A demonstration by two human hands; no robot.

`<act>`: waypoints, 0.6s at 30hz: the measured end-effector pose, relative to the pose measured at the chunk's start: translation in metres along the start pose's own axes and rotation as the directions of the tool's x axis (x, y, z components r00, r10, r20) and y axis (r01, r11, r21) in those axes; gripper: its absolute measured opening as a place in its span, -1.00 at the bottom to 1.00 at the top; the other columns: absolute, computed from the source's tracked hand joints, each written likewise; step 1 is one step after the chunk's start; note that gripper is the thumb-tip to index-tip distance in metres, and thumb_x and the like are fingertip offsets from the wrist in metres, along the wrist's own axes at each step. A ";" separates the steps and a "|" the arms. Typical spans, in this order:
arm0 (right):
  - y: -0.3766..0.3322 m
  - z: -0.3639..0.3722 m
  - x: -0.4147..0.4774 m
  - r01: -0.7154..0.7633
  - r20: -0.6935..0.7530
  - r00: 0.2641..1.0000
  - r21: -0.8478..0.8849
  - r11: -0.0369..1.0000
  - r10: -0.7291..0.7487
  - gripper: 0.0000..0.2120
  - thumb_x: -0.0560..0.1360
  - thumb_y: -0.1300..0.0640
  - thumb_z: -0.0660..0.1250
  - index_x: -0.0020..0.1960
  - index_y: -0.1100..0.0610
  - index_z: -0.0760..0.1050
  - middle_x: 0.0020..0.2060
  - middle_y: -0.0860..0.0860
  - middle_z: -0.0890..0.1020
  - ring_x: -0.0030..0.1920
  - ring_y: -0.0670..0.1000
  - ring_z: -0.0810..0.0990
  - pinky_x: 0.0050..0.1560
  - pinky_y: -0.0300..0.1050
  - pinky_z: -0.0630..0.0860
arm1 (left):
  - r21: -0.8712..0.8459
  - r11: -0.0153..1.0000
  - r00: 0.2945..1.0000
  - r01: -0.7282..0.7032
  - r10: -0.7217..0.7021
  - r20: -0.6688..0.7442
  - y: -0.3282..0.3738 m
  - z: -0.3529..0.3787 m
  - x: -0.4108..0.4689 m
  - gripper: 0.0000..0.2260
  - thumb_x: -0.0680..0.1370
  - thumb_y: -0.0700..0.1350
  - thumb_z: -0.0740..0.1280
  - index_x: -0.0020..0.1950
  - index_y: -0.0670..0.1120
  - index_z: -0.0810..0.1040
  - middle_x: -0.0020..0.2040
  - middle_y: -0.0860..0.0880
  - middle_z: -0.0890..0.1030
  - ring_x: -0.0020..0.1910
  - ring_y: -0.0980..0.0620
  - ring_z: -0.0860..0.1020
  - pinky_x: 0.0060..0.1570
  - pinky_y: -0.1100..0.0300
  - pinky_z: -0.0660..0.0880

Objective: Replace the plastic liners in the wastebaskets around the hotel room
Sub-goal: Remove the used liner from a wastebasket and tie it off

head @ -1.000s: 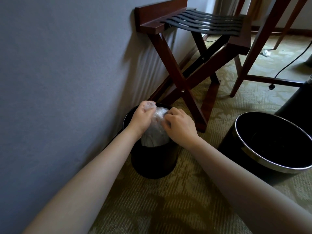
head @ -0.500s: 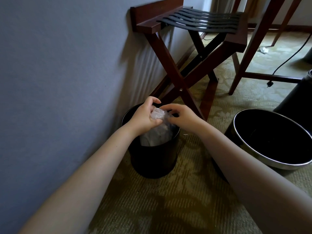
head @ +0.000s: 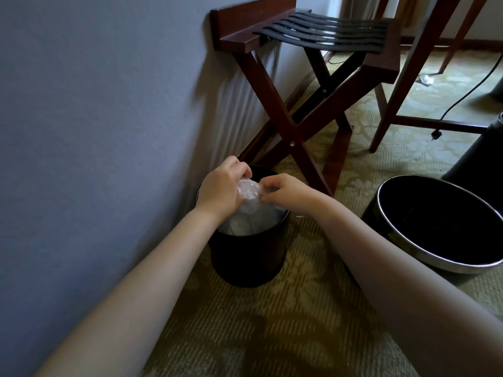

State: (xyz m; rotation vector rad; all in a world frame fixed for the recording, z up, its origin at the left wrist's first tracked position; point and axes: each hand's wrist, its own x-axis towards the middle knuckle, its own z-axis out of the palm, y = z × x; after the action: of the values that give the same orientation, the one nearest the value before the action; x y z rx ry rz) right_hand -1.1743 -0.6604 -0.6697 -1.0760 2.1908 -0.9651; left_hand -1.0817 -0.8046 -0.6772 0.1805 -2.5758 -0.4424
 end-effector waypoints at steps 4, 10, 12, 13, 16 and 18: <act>-0.006 0.000 0.002 0.020 -0.006 1.000 0.065 0.998 -0.020 -0.71 0.47 0.31 0.29 -0.35 0.06 0.36 -0.41 -0.10 0.36 -0.35 -0.13 0.34 -0.25 -0.23 0.29 | 0.125 0.992 0.998 -0.009 0.017 -0.059 0.002 0.002 -0.002 -0.81 0.34 -0.43 0.34 -0.10 -0.24 0.56 -0.09 -0.17 0.52 -0.36 -0.20 0.50 -0.43 0.06 0.46; 0.005 0.006 0.002 0.077 -0.148 0.984 -0.137 0.988 -0.098 -0.89 0.45 0.30 0.28 -0.25 0.19 0.48 -0.39 -0.07 0.42 -0.34 -0.09 0.38 -0.30 -0.21 0.31 | -0.229 0.937 0.965 0.263 -0.253 0.071 0.002 0.002 0.004 -0.89 0.43 -0.30 0.31 -0.14 -0.16 0.62 -0.19 -0.05 0.60 -0.16 -0.05 0.57 -0.23 0.20 0.43; 0.010 0.003 0.002 0.046 -0.207 0.977 -0.066 0.997 -0.059 -0.92 0.46 0.27 0.30 -0.11 0.13 0.53 -0.29 -0.10 0.50 -0.28 -0.10 0.45 -0.23 -0.16 0.40 | -0.370 0.822 0.900 0.433 -0.372 0.227 0.004 -0.002 0.006 -0.93 0.35 -0.21 0.37 -0.20 -0.10 0.62 -0.25 -0.02 0.61 -0.16 -0.02 0.58 -0.20 0.14 0.49; 0.011 0.001 0.001 0.026 -0.202 0.979 0.009 1.000 -0.024 -0.85 0.47 0.25 0.33 0.01 0.08 0.55 -0.20 -0.13 0.53 -0.23 -0.13 0.49 -0.17 -0.17 0.45 | -0.422 0.769 0.876 0.480 -0.393 0.280 0.004 -0.004 0.006 -0.90 0.29 -0.18 0.39 -0.22 -0.09 0.62 -0.25 -0.03 0.62 -0.16 -0.02 0.58 -0.19 0.11 0.50; 0.014 -0.005 0.000 0.001 -0.072 0.997 0.195 0.981 0.013 -0.67 0.49 0.18 0.39 0.23 -0.01 0.53 0.04 -0.06 0.60 0.00 -0.08 0.59 0.06 -0.15 0.53 | -0.516 0.672 0.846 0.531 -0.388 0.365 0.007 -0.009 0.005 -0.89 0.30 -0.24 0.44 -0.19 -0.15 0.60 -0.24 -0.05 0.59 -0.19 0.04 0.56 -0.17 0.13 0.47; 0.013 -0.004 -0.001 0.009 -0.032 0.999 0.229 0.973 -0.001 -0.84 0.50 0.19 0.39 0.07 0.11 0.61 -0.07 0.04 0.65 -0.05 -0.02 0.61 0.01 -0.12 0.52 | -0.538 0.663 0.853 0.520 -0.366 0.373 0.008 -0.012 0.006 -0.89 0.37 -0.30 0.42 -0.22 -0.11 0.56 -0.25 -0.01 0.56 -0.21 0.09 0.53 -0.18 0.21 0.44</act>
State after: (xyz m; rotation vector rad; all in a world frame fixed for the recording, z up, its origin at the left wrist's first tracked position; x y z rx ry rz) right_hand -1.1823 -0.6526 -0.6773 -0.9639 2.0413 -1.2112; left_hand -1.0809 -0.8019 -0.6623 0.5562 -2.4161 -1.5667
